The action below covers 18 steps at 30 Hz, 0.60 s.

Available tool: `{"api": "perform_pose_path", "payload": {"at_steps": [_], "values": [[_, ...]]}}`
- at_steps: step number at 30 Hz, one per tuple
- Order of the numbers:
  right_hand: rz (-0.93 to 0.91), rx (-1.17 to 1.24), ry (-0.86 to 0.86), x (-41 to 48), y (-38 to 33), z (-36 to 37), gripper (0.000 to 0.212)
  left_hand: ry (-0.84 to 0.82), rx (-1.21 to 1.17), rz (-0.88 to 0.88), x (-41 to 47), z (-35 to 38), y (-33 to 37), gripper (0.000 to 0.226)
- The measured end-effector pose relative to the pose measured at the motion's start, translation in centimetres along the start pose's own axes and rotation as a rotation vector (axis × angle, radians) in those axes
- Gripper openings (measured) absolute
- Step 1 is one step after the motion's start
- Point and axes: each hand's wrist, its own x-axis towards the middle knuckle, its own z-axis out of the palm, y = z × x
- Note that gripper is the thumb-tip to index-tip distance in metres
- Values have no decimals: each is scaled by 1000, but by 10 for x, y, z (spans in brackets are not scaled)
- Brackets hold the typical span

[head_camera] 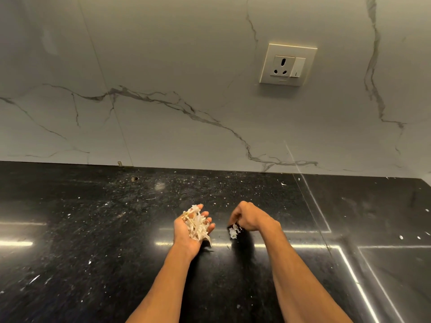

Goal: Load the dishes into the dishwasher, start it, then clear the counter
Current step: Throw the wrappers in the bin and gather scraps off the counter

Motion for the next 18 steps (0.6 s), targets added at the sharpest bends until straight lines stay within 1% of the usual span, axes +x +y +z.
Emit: {"api": "perform_pose_path", "payload": {"at_steps": [3, 6, 9, 12, 15, 18], "values": [[49, 125, 25, -11, 6, -6, 45, -9, 5, -10, 1, 4, -6, 32], [91, 223, -45, -19, 2, 1, 42, -3, 13, -19, -1, 4, -11, 31], [88, 134, 0, -18, -8, 15, 38, 7, 17, -25, -1, 2, -14, 30], [100, 24, 83, -16, -15, 25, 25, 12, 19, -24, -1, -1, -15, 30], [139, -11, 118, -16, -18, 30, 15, 13, 17, -22, -1, -2, -15, 30], [165, -31, 164, -21, -20, 34, 14, 16, 10, -27, -1, -4, -16, 31]]}}
